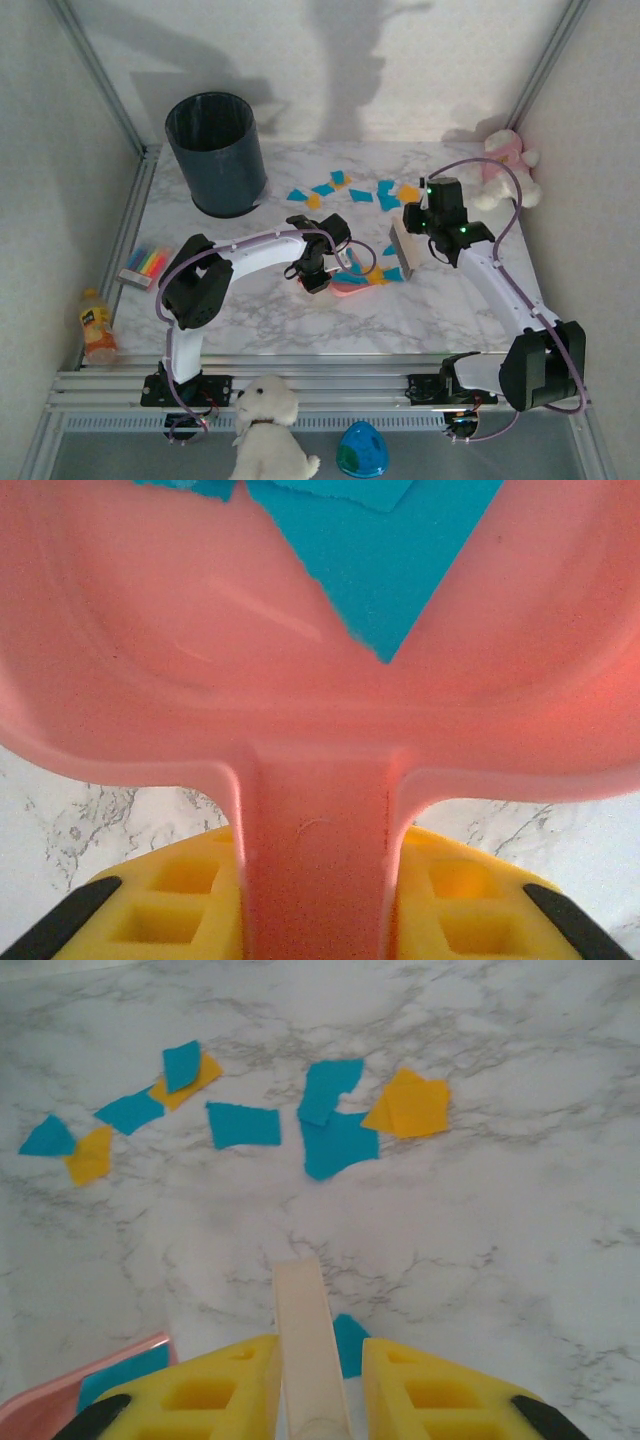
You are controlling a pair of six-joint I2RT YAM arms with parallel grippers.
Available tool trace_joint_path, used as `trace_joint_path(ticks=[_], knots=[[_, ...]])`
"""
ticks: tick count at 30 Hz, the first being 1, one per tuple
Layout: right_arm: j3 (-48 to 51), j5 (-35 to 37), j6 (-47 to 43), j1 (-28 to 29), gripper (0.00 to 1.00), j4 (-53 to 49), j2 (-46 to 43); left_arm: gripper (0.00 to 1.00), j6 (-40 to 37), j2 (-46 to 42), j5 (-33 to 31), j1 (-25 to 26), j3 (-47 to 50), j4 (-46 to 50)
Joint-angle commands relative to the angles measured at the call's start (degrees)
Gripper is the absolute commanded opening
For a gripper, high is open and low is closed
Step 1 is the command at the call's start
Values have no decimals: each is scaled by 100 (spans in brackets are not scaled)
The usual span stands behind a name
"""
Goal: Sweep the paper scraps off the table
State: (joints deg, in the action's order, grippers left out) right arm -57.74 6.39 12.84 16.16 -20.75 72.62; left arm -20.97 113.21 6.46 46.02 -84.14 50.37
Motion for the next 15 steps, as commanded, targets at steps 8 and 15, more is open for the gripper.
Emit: trace_joint_path(ticks=[8,15], knots=[[279,1291,42,8,0,316,-220,0,-173,-388,90,-39,265,299],[644,1303,119,26,0,551,-190,0,-267,-552,92,4,474,326]])
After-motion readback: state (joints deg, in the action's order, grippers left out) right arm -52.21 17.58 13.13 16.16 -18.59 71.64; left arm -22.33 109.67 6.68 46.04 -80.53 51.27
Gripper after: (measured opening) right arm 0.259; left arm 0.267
